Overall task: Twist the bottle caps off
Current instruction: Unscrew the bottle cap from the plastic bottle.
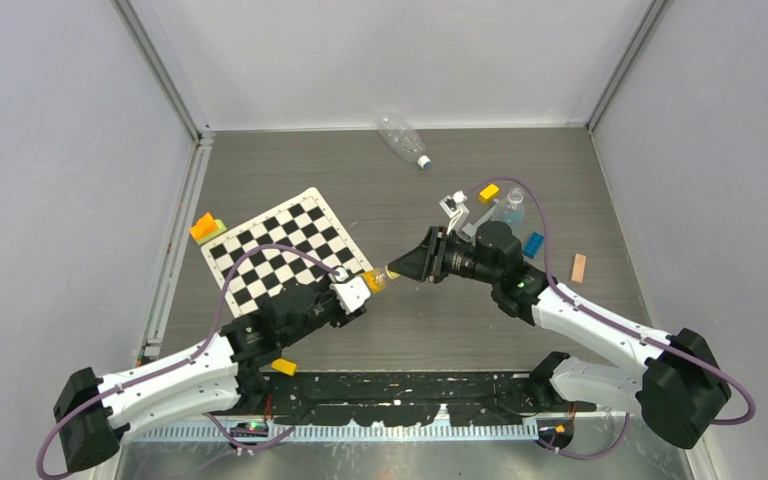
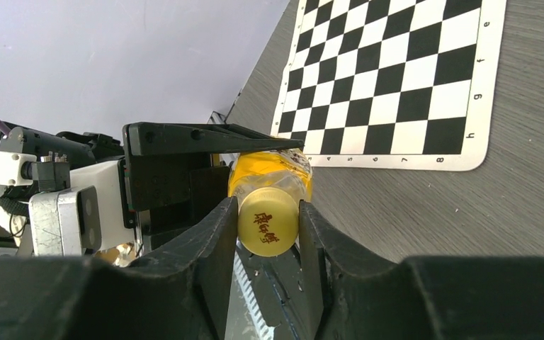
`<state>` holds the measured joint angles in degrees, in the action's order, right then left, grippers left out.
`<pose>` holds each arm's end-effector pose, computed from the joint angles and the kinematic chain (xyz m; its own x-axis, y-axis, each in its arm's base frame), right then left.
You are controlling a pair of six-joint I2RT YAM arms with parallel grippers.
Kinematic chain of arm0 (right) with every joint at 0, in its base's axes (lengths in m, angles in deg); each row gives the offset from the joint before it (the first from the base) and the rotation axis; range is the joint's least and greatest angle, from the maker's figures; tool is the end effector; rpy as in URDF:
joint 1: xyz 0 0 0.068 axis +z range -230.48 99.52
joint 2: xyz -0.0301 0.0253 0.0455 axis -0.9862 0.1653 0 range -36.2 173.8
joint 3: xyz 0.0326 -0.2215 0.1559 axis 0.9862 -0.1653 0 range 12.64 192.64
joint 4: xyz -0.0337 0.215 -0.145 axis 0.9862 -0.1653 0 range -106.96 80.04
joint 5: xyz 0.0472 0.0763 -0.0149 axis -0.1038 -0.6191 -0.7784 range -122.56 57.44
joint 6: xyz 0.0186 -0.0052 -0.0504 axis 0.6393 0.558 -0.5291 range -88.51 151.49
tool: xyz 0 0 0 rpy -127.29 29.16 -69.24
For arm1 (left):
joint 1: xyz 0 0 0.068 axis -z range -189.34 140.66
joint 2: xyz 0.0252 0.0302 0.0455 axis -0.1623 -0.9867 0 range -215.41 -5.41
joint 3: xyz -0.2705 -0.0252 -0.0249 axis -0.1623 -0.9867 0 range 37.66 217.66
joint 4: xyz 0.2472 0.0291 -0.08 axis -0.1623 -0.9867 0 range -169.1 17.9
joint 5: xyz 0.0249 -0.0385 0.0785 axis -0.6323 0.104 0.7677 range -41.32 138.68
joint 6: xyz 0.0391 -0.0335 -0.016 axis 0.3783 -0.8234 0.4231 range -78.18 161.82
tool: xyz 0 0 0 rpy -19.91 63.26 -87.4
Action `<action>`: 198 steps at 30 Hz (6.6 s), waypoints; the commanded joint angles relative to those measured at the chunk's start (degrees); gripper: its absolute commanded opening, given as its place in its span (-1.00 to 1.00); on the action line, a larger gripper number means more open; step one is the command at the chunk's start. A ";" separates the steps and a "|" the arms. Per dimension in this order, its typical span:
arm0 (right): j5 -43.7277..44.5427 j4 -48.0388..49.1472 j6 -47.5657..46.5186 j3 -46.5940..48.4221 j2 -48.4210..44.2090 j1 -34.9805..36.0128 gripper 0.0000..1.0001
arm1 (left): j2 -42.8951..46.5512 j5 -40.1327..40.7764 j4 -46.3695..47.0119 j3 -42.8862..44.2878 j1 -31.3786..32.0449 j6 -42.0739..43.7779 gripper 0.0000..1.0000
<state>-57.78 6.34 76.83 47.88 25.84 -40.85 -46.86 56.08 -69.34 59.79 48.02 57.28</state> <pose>0.1802 0.1689 0.2704 -0.7386 0.2238 -0.6359 -0.5325 0.3847 0.7539 0.0998 -0.1473 0.2327 0.0567 0.4016 -0.9140 0.7817 0.5517 0.2909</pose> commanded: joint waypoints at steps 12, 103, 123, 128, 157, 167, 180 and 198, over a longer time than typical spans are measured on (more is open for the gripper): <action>-4.84 3.39 -0.54 2.14 2.71 -0.17 -0.26 | 0.39 -0.63 5.26 0.22 0.20 0.36 -1.00; 7.64 20.08 0.55 -9.63 -8.75 -1.93 0.12 | -1.60 -17.18 1.18 3.05 -13.16 -7.46 -1.00; -3.72 6.03 5.58 1.10 0.19 -1.93 0.12 | -2.83 -5.29 2.22 2.57 -5.07 -1.91 -1.00; -5.77 4.73 4.27 1.20 0.14 -1.93 0.08 | -2.15 -5.68 2.81 2.36 -4.89 -2.43 -1.00; -13.41 3.68 -24.87 -4.06 -2.41 -1.93 -0.99 | -3.03 -22.29 -1.03 5.28 -4.54 -5.85 -1.00; -4.59 -0.77 -26.18 -6.21 -10.99 -1.98 -0.39 | -4.04 -18.00 -1.50 5.47 -4.63 -5.14 -0.99; 1.13 1.32 -1.31 -0.57 -4.47 -1.93 0.12 | -2.14 -13.23 1.31 2.74 -4.54 -2.26 -1.00; -1.24 0.09 -2.92 -0.70 -5.33 -2.18 0.12 | -1.75 -11.08 1.40 3.09 -4.54 -1.76 -1.00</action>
<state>-59.87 5.81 75.17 46.03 22.80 -42.73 -49.50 44.69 -71.52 61.95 43.22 54.55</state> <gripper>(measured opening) 0.569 0.513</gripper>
